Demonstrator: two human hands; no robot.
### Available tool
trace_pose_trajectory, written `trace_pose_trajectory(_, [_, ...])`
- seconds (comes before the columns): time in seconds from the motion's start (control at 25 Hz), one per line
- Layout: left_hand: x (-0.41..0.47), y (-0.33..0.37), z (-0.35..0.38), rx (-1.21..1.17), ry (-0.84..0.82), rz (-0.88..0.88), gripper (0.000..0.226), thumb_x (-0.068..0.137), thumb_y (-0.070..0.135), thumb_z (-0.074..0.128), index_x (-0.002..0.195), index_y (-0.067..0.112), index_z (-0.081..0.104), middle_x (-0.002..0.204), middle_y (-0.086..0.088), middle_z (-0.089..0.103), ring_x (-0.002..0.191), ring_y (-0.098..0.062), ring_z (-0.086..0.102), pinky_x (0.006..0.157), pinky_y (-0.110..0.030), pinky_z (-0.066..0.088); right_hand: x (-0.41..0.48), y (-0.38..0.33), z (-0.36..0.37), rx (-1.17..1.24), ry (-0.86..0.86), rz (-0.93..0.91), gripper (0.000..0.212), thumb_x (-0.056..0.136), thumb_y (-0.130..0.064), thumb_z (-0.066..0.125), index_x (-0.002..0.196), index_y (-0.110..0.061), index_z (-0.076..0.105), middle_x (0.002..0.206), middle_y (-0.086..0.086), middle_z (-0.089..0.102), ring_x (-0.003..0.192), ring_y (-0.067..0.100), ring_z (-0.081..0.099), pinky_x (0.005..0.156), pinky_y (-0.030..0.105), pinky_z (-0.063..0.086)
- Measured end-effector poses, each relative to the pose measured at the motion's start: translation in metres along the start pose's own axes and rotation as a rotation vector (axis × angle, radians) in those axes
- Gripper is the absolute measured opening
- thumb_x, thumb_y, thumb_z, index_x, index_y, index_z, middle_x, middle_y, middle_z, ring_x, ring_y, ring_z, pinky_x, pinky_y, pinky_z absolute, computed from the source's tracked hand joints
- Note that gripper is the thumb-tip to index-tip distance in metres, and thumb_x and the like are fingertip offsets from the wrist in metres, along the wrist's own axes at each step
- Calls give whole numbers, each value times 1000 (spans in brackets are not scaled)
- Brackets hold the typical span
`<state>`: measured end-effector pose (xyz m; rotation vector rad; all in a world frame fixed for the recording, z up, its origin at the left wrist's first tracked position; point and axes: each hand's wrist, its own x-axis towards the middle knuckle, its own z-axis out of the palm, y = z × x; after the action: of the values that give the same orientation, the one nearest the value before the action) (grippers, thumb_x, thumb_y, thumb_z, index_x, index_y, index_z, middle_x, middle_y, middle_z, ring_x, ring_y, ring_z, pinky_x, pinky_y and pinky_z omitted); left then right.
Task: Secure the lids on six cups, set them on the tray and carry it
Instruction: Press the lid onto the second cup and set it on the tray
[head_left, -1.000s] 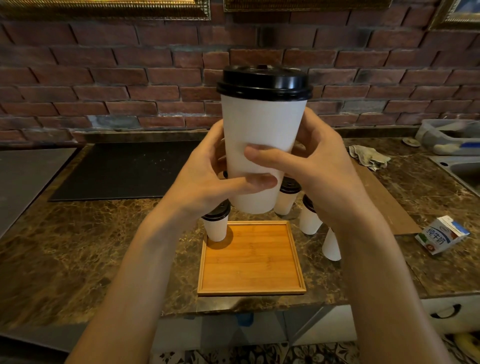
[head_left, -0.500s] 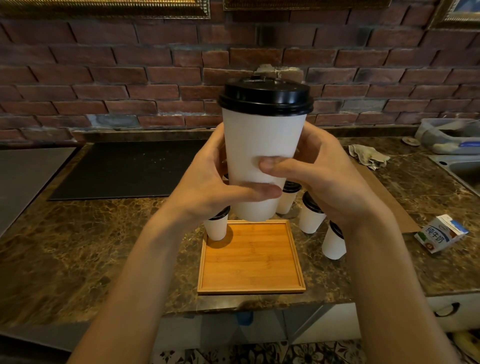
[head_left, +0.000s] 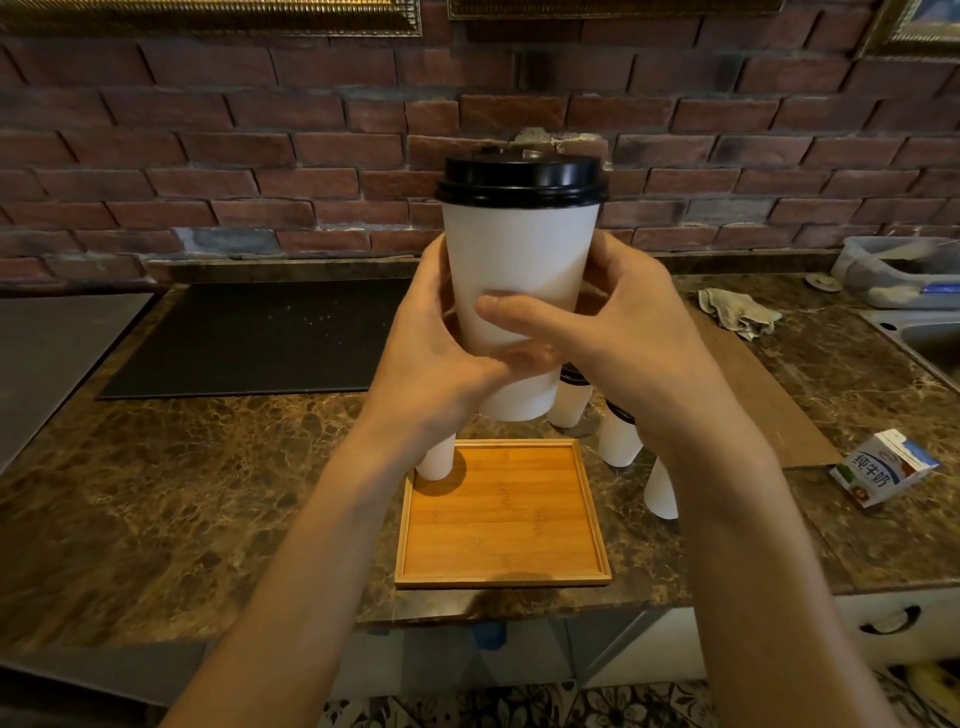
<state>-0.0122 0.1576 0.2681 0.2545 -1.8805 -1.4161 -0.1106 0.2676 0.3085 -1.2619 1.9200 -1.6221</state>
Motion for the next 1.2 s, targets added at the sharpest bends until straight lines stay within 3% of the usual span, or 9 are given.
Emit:
trace_pose_trajectory(0.12, [1,-1,1,12,11,3,94,62,13,85,140,24,33,126,11,54,114,1,56,77,-12,51,0,1,5,-31,28,-4,65,72,-38,82,127,-24,51,111,-13,61,100,1,60,80,26,59])
trace_pose_trajectory(0.24, [1,0,-1,16,14,10,93,57,22,83,136,28,34,120,17,54,110,10,54,73,-8,49,0,1,7,-40,46,-13,68,70,-40,83,128,-24,51,110,-13,60,99,1,60,79,26,59])
trace_pose_trajectory(0.44, [1,2,-7,63,-24,10,92,63,8,84,137,28,34,121,18,52,111,10,53,76,-9,49,-1,-1,6,-25,53,-51,71,69,-39,84,131,-24,52,114,-13,61,103,2,60,83,29,58])
trace_pose_trajectory(0.6, [-1,7,-8,47,-49,-9,88,55,27,85,126,39,36,117,19,55,108,9,55,75,-8,49,-2,0,1,8,-13,-74,67,70,-35,84,130,-24,54,116,-12,64,109,4,60,88,33,57])
trace_pose_trajectory(0.8, [-3,9,-14,-4,-144,-26,93,59,24,85,137,31,35,127,8,56,116,-9,57,82,-24,55,-1,4,-8,94,-80,-87,66,68,-34,81,128,-21,57,114,-10,67,110,5,61,87,27,55])
trace_pose_trajectory(0.96, [-4,8,-15,-13,-162,-21,85,59,21,85,131,34,40,120,11,60,112,-8,59,78,-18,53,-2,6,-10,121,-137,-107,62,70,-32,78,128,-21,57,113,-11,68,109,4,62,84,21,53])
trace_pose_trajectory(1.2, [-6,7,-13,0,-152,10,94,58,21,85,138,18,37,124,3,58,114,-12,58,81,-21,53,-3,8,-11,189,-205,-90,55,73,-25,75,125,-24,56,112,-11,70,109,4,63,83,18,51])
